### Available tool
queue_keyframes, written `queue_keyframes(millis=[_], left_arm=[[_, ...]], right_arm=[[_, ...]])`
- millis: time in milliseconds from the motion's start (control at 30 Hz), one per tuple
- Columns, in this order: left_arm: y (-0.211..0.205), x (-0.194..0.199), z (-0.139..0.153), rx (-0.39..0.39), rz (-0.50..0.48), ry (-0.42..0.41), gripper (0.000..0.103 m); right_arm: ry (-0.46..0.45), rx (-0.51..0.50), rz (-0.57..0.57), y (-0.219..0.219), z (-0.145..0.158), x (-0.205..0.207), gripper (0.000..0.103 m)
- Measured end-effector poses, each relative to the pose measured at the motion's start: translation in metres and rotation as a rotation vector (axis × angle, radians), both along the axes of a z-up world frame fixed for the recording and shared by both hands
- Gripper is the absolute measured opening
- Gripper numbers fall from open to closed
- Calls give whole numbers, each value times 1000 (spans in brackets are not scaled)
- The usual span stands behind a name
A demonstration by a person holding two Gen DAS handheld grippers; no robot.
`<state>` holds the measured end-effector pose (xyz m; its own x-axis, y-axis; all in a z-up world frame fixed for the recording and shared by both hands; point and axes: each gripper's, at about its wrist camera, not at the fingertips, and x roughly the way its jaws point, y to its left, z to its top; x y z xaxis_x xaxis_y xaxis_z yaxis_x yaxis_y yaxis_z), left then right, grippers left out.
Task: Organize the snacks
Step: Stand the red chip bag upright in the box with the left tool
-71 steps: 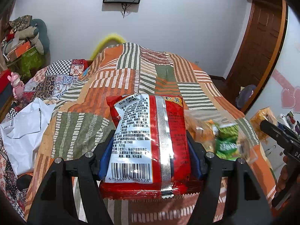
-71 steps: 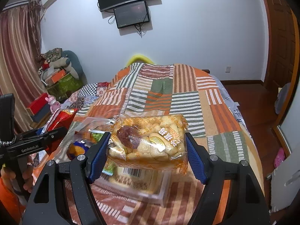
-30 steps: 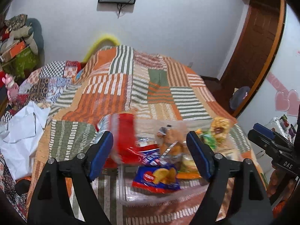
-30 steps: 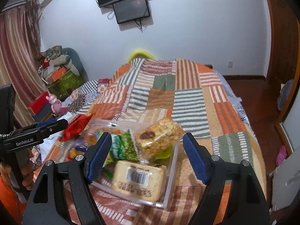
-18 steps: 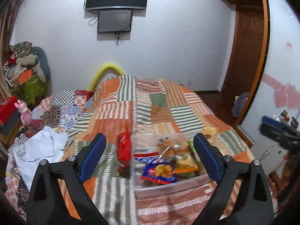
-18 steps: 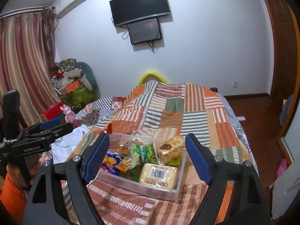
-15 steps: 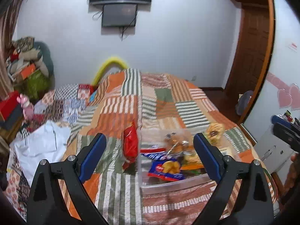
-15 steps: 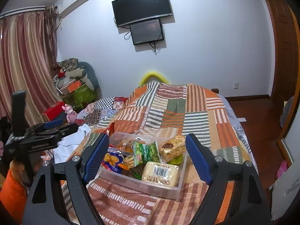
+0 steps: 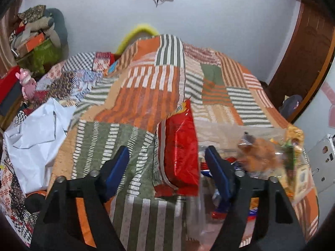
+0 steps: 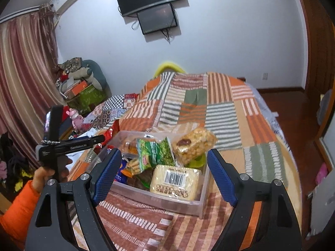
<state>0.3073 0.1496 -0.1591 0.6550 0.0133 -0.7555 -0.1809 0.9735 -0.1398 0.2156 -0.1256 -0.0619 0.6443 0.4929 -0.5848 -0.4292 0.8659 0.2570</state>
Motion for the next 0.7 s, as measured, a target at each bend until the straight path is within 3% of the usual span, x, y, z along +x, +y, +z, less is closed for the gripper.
queue_keyframes(millis=[233,300,400,467,567,700], left_arm=[[14,11,-17,-20,26,12,66],[14,16,-25,1,32,38,59],[18,22,-36,-31,22,55,33],[18,22,-37,-54,9,42,24],[10,15,-29,26,5,2,23],[0,0,-2,71,-12,-63,23]], right_arm=[[25,-8,8,4,-11,6,82],[32,-6,14,5,-13,5,82],[35,-10,20,5,-15,3,82],[34,-23,18,5,-16,2,82],[35,-27,16,4,-16,2,82],[37,-23,13,1,-15,2,82]])
